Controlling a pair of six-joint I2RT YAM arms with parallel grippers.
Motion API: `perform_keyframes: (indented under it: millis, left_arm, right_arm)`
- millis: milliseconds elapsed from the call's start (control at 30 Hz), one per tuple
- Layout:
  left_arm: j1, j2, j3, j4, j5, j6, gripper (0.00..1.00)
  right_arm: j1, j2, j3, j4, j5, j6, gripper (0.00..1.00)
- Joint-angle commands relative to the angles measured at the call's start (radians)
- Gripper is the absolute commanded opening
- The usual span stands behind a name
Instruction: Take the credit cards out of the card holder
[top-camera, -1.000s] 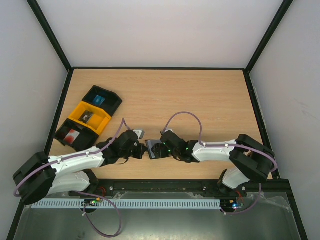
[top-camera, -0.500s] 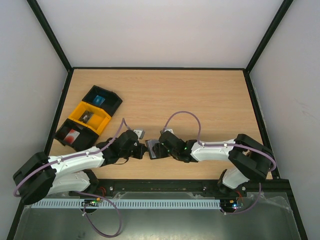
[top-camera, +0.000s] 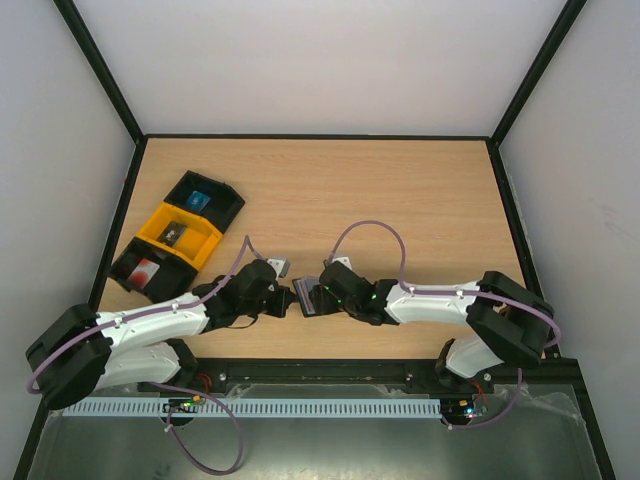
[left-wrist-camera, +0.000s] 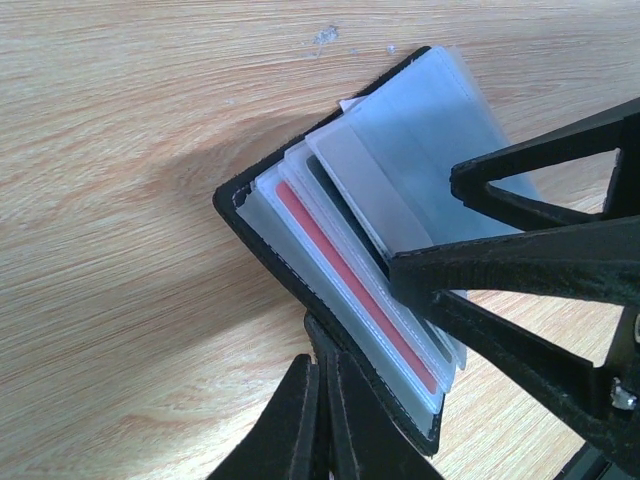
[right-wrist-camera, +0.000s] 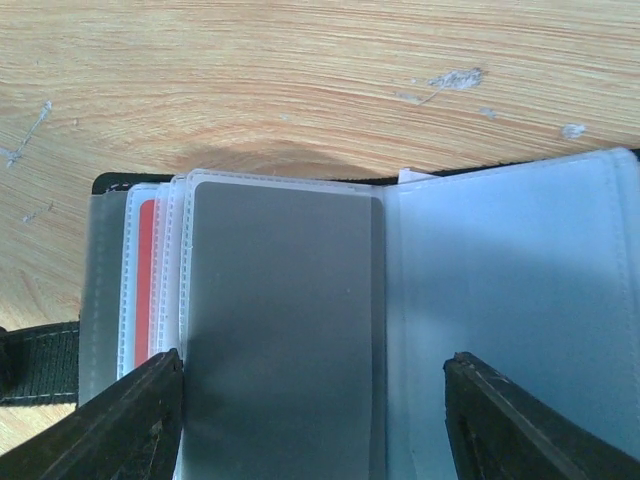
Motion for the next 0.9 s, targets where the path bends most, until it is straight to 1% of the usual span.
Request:
perform_keyframes:
  millis: [0, 433, 700, 867]
  left_arm:
    - [0.000, -0.015, 0.023, -0.007, 0.010, -0.006, 0.03]
    - [0.000, -0.005, 0.022, -0.007, 0.010, -0.001, 0.03]
    - [0.000, -0.003, 0.021, -0.008, 0.010, 0.001, 0.03]
    - [-0.001, -0.005, 0.027, -0.014, 0.006, 0.005, 0.03]
  right_arm:
    - [-0.004, -0.034, 0.007, -0.094, 0.094, -0.009, 0.68]
    - [-0.004, -0.068, 0.015, -0.139, 0.143, -0.011, 0.66]
    - [-0.003, -0.085, 0.013, -0.135, 0.134, -0.017, 0.67]
    - [-0.004, -0.092, 0.017, -0.149, 0.141, -0.017, 0.65]
